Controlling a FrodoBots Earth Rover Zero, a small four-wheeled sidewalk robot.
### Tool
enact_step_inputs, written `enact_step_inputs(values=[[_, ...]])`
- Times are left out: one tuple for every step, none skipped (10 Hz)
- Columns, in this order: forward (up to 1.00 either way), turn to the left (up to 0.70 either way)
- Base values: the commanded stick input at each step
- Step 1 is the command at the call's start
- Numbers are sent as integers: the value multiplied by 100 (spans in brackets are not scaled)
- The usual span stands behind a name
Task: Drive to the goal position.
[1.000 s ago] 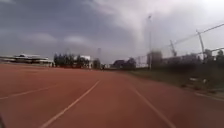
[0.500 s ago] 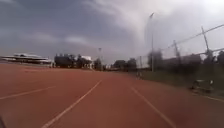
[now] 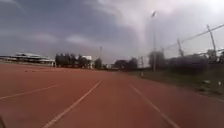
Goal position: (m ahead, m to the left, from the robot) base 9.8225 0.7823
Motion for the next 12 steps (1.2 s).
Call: enact_step_inputs(values=[[70,0],[70,0],[70,0],[70,0],[70,0],[70,0],[70,0],[70,0],[70,0],[70,0],[70,0],[70,0]])
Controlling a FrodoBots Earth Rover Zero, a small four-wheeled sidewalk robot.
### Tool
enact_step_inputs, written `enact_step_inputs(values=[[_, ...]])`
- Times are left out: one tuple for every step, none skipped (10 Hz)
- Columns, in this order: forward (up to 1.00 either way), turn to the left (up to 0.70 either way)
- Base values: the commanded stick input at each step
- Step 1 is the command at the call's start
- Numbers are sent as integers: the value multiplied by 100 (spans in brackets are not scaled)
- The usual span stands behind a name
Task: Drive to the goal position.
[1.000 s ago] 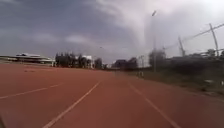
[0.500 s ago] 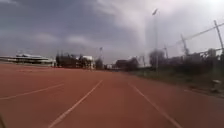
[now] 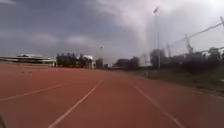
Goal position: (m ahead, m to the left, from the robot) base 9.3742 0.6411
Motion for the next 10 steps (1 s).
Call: enact_step_inputs(values=[[70,0],[70,0],[70,0],[70,0],[70,0],[70,0],[70,0],[70,0],[70,0],[70,0]])
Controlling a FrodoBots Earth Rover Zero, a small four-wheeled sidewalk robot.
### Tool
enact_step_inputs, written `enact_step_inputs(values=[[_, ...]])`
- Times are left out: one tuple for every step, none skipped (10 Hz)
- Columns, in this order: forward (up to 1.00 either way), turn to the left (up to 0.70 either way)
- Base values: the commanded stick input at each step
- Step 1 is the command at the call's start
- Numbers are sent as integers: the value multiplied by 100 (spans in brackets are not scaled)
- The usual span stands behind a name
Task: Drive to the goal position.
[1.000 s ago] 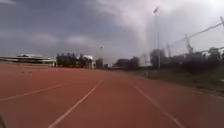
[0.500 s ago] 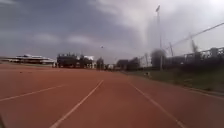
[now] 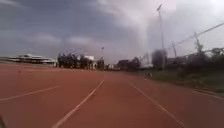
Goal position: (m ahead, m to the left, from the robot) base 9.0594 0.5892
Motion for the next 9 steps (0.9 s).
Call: enact_step_inputs(values=[[70,0],[70,0],[70,0],[70,0],[70,0],[70,0],[70,0],[70,0],[70,0]])
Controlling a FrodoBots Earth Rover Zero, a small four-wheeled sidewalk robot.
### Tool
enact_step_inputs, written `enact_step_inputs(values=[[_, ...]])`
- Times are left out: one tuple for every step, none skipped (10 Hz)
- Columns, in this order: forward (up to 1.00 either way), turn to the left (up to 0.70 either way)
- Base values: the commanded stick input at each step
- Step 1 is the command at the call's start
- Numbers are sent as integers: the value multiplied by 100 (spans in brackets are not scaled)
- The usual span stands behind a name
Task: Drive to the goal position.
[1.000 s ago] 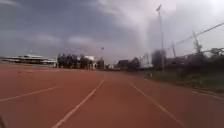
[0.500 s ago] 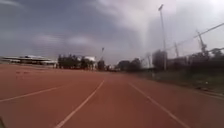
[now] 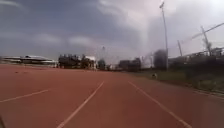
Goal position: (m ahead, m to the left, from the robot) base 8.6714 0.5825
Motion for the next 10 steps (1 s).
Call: enact_step_inputs(values=[[70,0],[70,0],[70,0],[70,0],[70,0],[70,0],[70,0],[70,0],[70,0],[70,0]])
